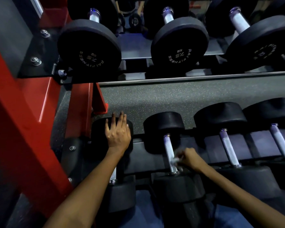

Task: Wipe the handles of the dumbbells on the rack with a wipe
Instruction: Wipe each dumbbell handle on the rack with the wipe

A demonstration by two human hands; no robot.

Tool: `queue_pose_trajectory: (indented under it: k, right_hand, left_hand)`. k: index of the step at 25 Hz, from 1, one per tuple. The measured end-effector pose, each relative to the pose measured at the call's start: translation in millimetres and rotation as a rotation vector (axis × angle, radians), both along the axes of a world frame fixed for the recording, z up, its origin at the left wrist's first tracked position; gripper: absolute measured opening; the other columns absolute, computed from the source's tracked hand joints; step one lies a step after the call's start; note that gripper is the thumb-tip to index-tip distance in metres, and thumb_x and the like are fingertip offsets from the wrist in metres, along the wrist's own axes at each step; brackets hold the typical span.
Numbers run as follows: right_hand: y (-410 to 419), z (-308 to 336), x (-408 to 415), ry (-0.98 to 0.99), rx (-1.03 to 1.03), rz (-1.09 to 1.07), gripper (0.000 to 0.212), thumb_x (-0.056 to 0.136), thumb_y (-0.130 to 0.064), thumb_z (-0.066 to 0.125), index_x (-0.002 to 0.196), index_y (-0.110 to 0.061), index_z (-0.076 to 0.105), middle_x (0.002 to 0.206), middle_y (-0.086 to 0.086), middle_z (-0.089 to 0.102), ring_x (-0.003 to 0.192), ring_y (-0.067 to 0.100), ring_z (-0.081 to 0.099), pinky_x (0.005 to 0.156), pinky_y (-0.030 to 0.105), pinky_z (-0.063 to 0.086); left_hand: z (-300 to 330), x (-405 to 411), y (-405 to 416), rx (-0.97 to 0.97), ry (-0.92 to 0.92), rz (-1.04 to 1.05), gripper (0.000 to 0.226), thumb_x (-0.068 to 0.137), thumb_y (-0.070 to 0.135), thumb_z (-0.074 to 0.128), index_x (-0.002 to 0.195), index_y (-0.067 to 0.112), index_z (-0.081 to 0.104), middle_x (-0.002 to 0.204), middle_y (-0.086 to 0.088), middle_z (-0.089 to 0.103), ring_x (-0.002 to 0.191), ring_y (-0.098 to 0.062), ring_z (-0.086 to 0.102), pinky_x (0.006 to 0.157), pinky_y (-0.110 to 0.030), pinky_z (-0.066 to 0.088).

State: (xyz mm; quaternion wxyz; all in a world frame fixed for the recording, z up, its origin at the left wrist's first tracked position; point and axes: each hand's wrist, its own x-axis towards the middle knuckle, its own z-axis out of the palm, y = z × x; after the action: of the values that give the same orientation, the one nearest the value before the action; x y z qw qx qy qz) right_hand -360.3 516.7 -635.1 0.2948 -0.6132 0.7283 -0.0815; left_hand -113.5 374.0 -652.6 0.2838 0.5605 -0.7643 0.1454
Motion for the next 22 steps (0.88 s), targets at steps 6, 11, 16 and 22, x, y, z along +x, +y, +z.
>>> queue_pose_trajectory:
  k: [6,11,16,22]
  right_hand:
    - [-18.8,-7.7,12.8,0.007,-0.505,0.072,0.016,0.072,-0.001,0.055,0.077,-0.007,0.07,0.077,0.008,0.064,0.076,0.018,0.057,0.063,0.021,0.037]
    - [-6.6,11.3,0.8,0.054,-0.085,0.361,0.03,0.082,0.005,0.054,0.108,-0.001,0.067,0.097,0.006,0.066,0.098,0.026,0.06,0.076,0.017,0.034]
    - [-24.5,6.4,-13.6,0.2,-0.366,0.614,0.038,0.095,-0.017,0.037,0.112,-0.003,0.067,0.119,0.015,0.063,0.118,0.022,0.055,0.103,0.014,0.026]
    - [-18.1,-3.6,-37.0,0.259,-0.236,0.932,0.039,0.092,-0.015,0.037,0.118,-0.005,0.065,0.133,0.009,0.056,0.13,0.012,0.042,0.108,0.014,0.028]
  left_hand:
    - [1.0,2.8,1.7,0.023,-0.028,-0.012,0.047,0.095,0.026,0.035,0.131,0.01,0.059,0.14,-0.001,0.055,0.131,-0.031,0.048,0.108,-0.051,0.027]
    - [4.8,-0.2,1.4,0.047,-0.018,-0.007,0.047,0.094,0.026,0.035,0.13,0.009,0.06,0.137,-0.002,0.058,0.129,-0.033,0.05,0.107,-0.05,0.024]
    - [6.1,2.4,4.3,0.084,-0.067,0.002,0.052,0.092,0.029,0.033,0.132,0.009,0.057,0.14,-0.002,0.055,0.134,-0.034,0.043,0.111,-0.057,0.016]
    - [10.3,-0.3,1.6,0.097,-0.055,0.015,0.052,0.092,0.028,0.031,0.129,0.009,0.061,0.139,-0.002,0.056,0.13,-0.036,0.048,0.106,-0.053,0.02]
